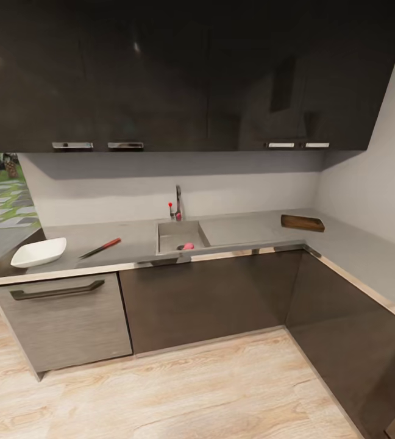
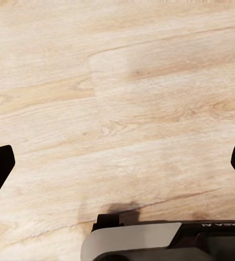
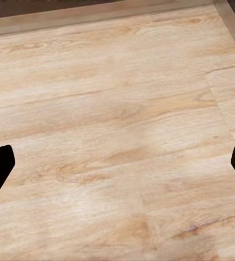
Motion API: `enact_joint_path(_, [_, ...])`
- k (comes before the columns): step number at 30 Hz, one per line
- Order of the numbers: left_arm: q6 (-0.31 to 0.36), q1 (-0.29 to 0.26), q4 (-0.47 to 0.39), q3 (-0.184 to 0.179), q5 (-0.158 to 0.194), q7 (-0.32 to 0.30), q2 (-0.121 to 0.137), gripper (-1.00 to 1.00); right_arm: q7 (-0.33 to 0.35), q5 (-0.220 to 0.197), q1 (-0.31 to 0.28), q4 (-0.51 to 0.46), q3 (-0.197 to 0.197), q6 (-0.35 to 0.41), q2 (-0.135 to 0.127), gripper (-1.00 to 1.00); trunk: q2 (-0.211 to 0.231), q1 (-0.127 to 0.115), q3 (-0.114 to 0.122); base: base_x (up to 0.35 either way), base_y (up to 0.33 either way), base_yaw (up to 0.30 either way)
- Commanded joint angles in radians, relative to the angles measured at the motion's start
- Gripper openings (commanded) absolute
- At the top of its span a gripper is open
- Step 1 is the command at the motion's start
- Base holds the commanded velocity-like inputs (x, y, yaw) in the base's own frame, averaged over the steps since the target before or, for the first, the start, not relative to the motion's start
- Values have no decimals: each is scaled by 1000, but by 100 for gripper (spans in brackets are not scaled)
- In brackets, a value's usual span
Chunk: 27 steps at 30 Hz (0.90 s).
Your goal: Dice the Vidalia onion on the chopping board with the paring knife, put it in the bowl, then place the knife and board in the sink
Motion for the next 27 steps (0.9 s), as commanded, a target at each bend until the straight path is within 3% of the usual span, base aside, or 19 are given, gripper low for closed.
enact_joint_path(1, [-2, 0, -1, -1, 0, 0, 0, 100, -2, 0, -1, 0, 0, -3, 0, 100, 7, -4, 2, 0, 0, 0])
enact_joint_path(27, [-2, 0, -4, -1, 2, 0, 0, 100, -2, 5, -1, 0, 4, -3, -1, 100, 189, -104, 84, 0, 0, 0])
